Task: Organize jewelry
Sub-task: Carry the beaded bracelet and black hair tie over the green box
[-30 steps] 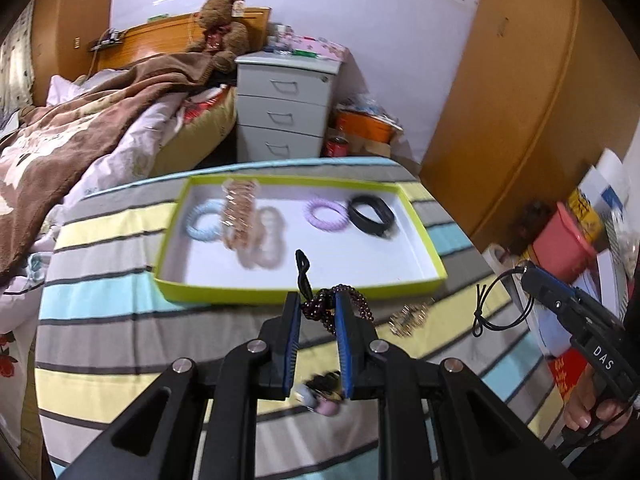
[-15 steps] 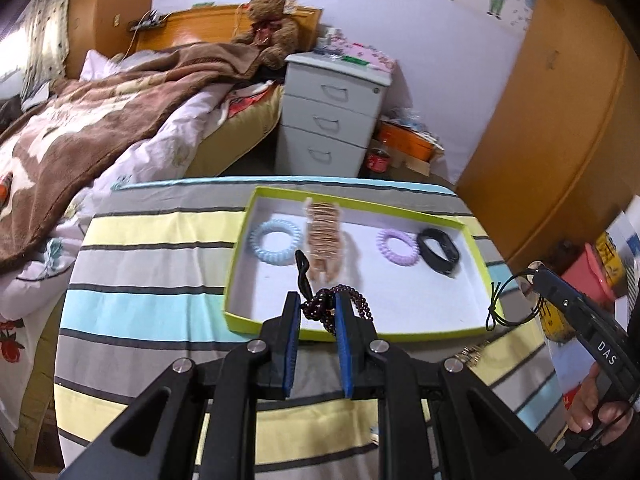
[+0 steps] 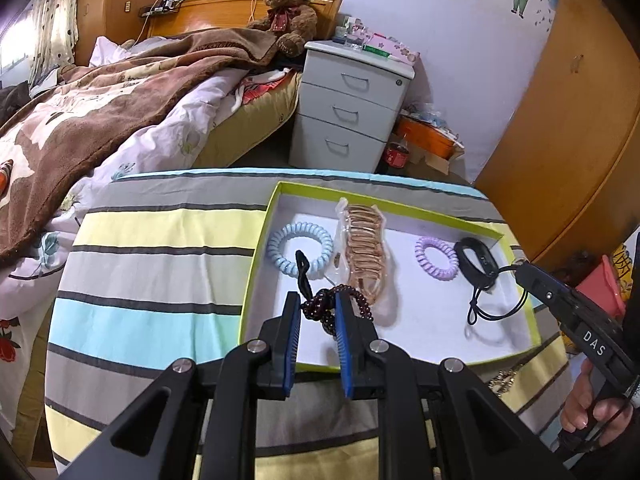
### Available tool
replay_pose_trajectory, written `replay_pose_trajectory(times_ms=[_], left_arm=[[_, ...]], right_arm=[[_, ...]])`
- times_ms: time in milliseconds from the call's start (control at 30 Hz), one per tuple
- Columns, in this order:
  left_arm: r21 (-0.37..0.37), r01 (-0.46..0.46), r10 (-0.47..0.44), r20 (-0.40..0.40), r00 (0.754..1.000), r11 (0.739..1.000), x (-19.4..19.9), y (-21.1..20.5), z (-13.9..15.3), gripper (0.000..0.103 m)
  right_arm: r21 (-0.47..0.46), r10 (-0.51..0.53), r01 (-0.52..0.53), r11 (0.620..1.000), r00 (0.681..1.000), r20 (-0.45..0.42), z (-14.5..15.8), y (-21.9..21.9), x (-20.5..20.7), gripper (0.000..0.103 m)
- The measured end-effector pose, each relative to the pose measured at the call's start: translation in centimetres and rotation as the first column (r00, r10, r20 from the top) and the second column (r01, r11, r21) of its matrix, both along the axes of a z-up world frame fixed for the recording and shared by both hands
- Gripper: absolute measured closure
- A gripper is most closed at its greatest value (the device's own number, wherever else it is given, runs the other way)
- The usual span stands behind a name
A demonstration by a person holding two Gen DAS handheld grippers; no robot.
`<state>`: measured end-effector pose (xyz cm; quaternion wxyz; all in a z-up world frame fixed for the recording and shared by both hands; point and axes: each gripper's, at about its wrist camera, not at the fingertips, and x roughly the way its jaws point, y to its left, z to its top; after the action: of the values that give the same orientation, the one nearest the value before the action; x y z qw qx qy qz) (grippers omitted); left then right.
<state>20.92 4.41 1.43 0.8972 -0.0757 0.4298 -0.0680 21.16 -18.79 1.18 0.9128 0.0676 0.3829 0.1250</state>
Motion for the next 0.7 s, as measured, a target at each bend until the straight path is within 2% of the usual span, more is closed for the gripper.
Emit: replay_pose_trajectory(times_ms=[300, 700], left_arm=[[0.011, -0.005, 0.006, -0.045, 0.999, 1.0, 0.7, 0.0, -1.8, 0.085], [0.007, -0.004, 0.005, -0.066, 0.998, 1.0, 1.0, -0.1, -2.6, 0.085]], right_arm=[[-0.05, 0.001, -0.004, 0.999, 0.998, -0.058, -2.1, 0.2, 1.3, 0.086], [-0.104, 0.011, -0.018, 0.994, 0.997, -0.071, -2.7, 0.5, 1.4, 0.085]])
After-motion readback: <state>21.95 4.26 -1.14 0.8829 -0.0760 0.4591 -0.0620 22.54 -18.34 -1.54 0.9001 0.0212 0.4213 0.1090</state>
